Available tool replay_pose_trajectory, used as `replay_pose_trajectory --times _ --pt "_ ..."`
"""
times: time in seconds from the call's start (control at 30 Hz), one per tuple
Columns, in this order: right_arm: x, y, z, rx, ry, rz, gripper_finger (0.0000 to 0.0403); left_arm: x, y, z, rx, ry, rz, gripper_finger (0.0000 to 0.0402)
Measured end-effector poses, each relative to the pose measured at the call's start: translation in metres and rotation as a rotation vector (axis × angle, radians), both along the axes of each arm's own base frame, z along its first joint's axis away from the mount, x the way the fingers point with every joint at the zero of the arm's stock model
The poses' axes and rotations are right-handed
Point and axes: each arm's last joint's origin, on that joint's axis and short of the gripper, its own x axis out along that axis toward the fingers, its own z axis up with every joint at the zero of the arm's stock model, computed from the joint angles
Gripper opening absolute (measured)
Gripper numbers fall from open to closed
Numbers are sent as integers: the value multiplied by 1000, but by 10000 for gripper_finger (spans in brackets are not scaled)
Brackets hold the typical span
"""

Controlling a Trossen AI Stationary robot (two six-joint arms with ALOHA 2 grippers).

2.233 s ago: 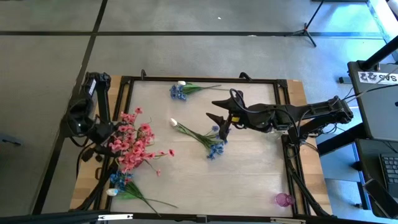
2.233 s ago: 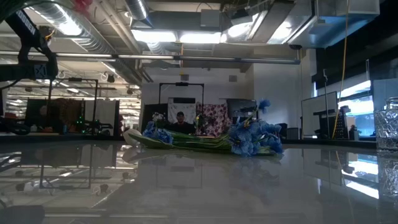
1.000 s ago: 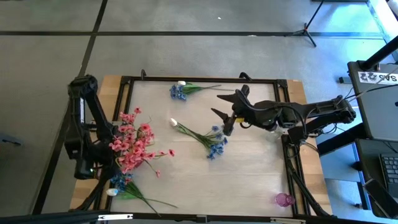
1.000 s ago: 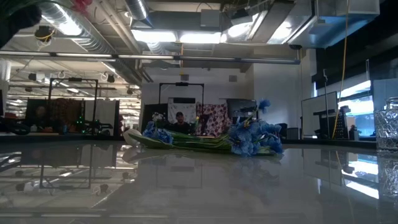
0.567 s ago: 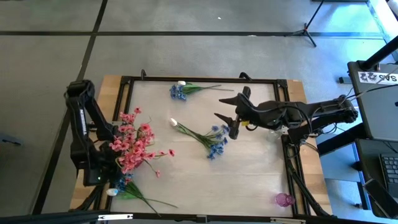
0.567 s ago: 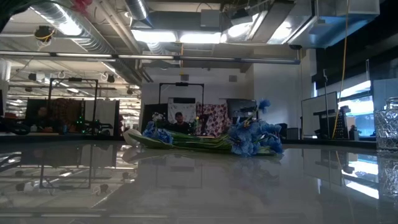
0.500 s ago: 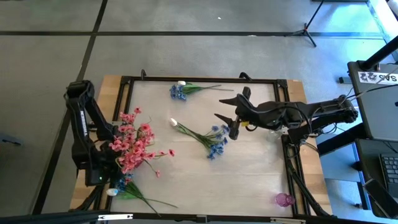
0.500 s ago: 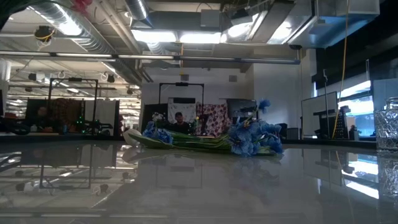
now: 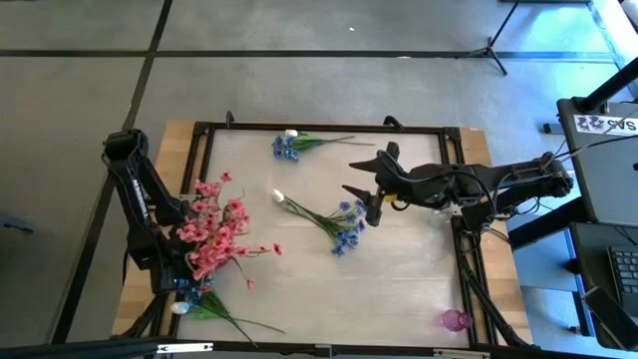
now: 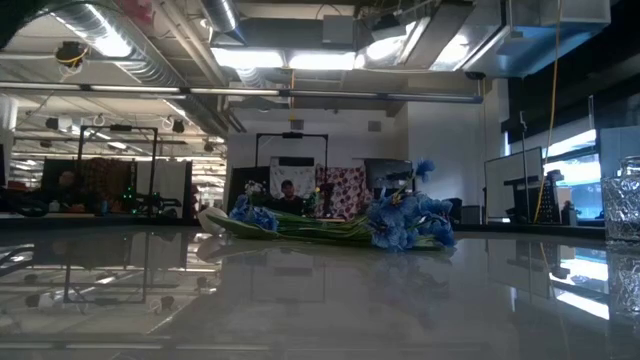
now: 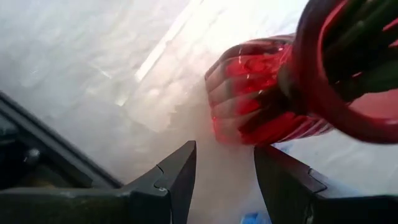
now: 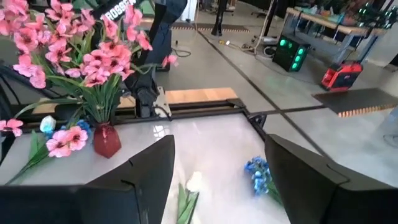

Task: Sort flowers into vase by color
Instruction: Adjust the red vase on the table

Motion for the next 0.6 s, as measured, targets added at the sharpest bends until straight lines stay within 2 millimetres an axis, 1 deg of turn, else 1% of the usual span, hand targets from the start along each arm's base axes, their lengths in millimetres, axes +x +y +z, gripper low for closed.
replay_pose_trajectory --times 0.13,0.23,0.33,0.47,0.53,0.6 --pt "2 1 -11 31 28 25 248 5 3 -5 2 -15 21 157" --pt "3 2 -23 67 50 26 248 7 6 -10 -1 -20 43 157" --pt "4 2 -41 90 97 14 248 8 9 -14 3 -20 60 157" --pt "6 4 -65 169 147 22 248 10 12 -19 7 -21 80 157" --pt "11 6 -79 189 198 56 248 12 13 -20 11 -34 90 157" --pt "20 9 -95 197 256 81 248 13 15 -22 22 -54 100 157"
